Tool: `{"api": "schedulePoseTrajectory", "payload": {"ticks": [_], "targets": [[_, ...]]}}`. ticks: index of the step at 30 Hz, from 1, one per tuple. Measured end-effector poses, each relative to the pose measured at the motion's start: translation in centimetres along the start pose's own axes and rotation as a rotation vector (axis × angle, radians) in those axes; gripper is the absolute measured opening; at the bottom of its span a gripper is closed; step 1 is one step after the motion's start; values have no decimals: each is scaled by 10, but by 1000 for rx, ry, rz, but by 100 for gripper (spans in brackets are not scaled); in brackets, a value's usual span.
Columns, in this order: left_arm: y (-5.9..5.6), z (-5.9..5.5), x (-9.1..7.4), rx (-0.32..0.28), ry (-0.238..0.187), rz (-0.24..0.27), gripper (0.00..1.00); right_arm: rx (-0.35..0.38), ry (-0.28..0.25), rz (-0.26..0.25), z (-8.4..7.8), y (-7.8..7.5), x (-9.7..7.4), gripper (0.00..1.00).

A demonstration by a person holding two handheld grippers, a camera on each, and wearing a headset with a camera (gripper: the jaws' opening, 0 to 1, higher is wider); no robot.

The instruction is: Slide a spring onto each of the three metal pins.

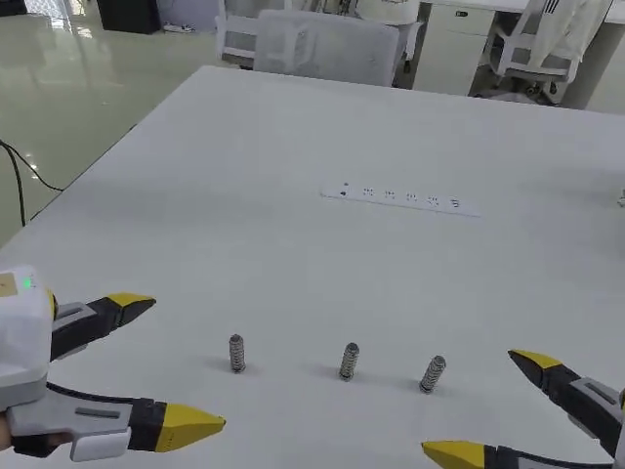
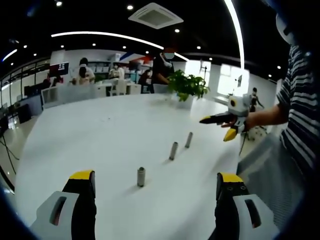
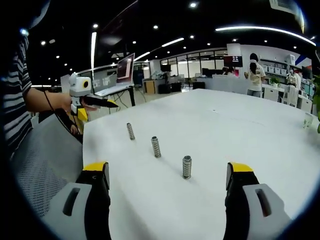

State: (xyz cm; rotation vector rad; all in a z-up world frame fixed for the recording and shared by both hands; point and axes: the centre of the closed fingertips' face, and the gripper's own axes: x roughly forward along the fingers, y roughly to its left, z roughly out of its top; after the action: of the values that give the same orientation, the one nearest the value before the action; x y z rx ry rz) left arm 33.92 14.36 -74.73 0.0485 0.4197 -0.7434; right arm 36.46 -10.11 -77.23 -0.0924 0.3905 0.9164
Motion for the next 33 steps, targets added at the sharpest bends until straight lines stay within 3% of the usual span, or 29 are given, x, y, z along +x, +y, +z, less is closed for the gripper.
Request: {"api": "schedulePoseTrajectory", "payload": {"ticks": [8,17,24,33], "targets": [[-1,-1,-3,1,0,7,98,-47,28,22,-6,8,-1,97],[-1,-6,-9,-9,6,17,98,-49,35,5,-4,-1,0,96],[-6,-5,-4,-5,4,7,98,-81,63,36,-6,8,17,94],[-8,-3,-1,-4,1,-3,98,-84,54,63,-1,18,28,93]]}}
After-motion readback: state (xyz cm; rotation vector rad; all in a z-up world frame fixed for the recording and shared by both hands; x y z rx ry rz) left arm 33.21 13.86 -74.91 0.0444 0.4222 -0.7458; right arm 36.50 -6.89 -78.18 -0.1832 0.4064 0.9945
